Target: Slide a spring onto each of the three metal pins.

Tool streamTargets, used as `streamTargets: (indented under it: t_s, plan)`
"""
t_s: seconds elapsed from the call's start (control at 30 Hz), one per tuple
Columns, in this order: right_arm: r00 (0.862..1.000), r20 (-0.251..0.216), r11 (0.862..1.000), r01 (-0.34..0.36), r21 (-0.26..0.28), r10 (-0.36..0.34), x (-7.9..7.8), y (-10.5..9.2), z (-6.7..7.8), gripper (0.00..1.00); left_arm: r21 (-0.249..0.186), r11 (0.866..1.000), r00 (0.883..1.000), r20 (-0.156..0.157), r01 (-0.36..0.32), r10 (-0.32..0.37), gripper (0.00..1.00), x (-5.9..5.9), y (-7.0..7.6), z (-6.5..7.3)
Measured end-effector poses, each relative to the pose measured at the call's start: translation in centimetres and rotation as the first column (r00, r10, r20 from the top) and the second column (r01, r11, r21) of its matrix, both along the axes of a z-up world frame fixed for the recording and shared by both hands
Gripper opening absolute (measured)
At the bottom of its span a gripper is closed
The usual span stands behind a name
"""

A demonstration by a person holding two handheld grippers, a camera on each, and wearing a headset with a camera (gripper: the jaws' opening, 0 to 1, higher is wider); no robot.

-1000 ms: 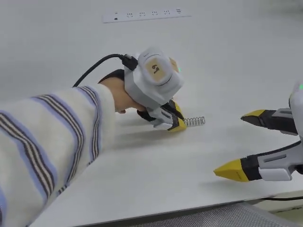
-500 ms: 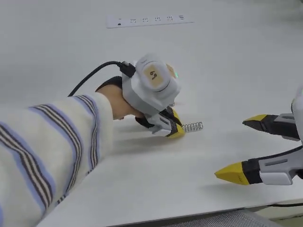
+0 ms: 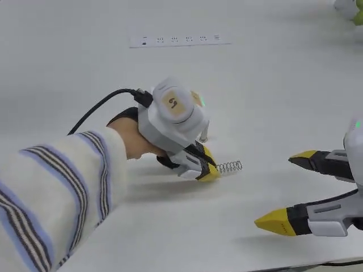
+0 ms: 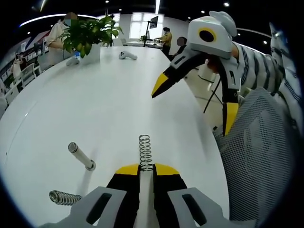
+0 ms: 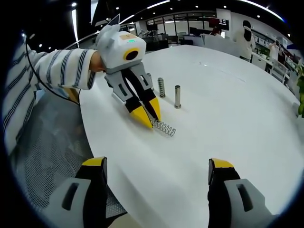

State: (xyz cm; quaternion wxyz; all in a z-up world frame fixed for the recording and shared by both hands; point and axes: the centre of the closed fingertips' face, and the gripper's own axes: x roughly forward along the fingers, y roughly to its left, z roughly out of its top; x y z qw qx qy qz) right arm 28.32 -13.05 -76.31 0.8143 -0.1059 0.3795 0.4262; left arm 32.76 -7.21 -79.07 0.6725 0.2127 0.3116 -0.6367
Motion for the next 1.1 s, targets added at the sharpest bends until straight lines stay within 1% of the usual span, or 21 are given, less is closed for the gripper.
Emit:
streamTargets:
  t_s: [0.13,0.2,0.37,0.43,0.47,0.53,0.57,0.6,0.63,0.67,0.73,0.87,1.03,1.1]
  plan:
    - [1.000,-0.004,1.000,-0.005,-0.002,0.005,-0.1,0.1,0.0,0.86,-0.005,1.000,1.000,0.006,0.002,-0.002,0.02,-0.1,0.0,0.2]
    - [1.000,-0.004,1.000,-0.001,-0.006,0.001,0.0,0.0,0.0,0.87,-0.007,1.000,1.000,0.027,0.006,-0.006,0.02,0.1,0.1,0.5]
    - [1.000,-0.005,1.000,0.001,-0.005,-0.001,0.1,0.1,0.1,0.88,-0.021,1.000,0.999,0.034,0.008,-0.007,0.02,-0.2,0.1,1.4]
    - [1.000,-0.006,1.000,-0.003,-0.007,0.003,0.1,0.1,0.1,0.88,-0.028,1.000,1.000,0.028,0.008,-0.007,0.02,-0.3,0.2,1.7]
    - [1.000,-0.006,1.000,-0.007,-0.008,0.007,0.2,0.1,0.1,0.88,-0.042,0.999,1.000,0.010,0.009,-0.008,0.02,-0.6,0.2,2.0]
    - [1.000,-0.007,1.000,-0.013,-0.008,0.013,0.2,0.2,0.1,0.87,-0.048,0.999,1.000,0.011,0.014,-0.013,0.02,-0.9,0.4,2.4]
    - [1.000,-0.007,1.000,-0.014,-0.009,0.014,0.2,0.2,0.2,0.87,-0.043,0.999,1.000,0.010,0.015,-0.014,0.02,-1.0,0.5,2.6]
    - [1.000,-0.010,1.000,-0.017,-0.010,0.017,0.3,0.3,0.2,0.87,-0.041,0.999,1.000,0.018,0.017,-0.016,0.02,-1.1,0.6,2.9]
    - [1.000,-0.010,1.000,-0.019,-0.010,0.019,0.3,0.4,0.2,0.87,-0.049,0.999,1.000,0.020,0.017,-0.016,0.02,-1.1,0.6,3.2]
    - [1.000,-0.011,1.000,-0.023,-0.011,0.023,0.3,0.4,0.2,0.87,-0.062,0.998,1.000,0.011,0.013,-0.012,0.02,-1.2,0.7,3.6]
    - [1.000,-0.012,0.999,-0.028,-0.014,0.028,0.4,0.5,0.3,0.87,-0.069,0.998,1.000,0.012,0.010,-0.009,0.02,-1.3,0.9,4.1]
    - [0.999,-0.006,0.999,-0.039,-0.022,0.039,0.8,0.6,0.6,0.87,-0.062,0.998,1.000,0.024,0.003,-0.001,0.02,-1.3,1.8,4.6]
    - [0.999,-0.004,0.998,-0.050,-0.026,0.050,1.0,0.8,0.8,0.86,-0.075,0.997,0.999,0.021,-0.030,0.032,0.02,-1.3,2.8,5.4]
    - [0.998,-0.004,0.998,-0.057,-0.029,0.057,1.0,1.0,0.9,0.86,-0.076,0.996,0.999,0.029,-0.039,0.041,0.02,-1.5,3.3,5.7]
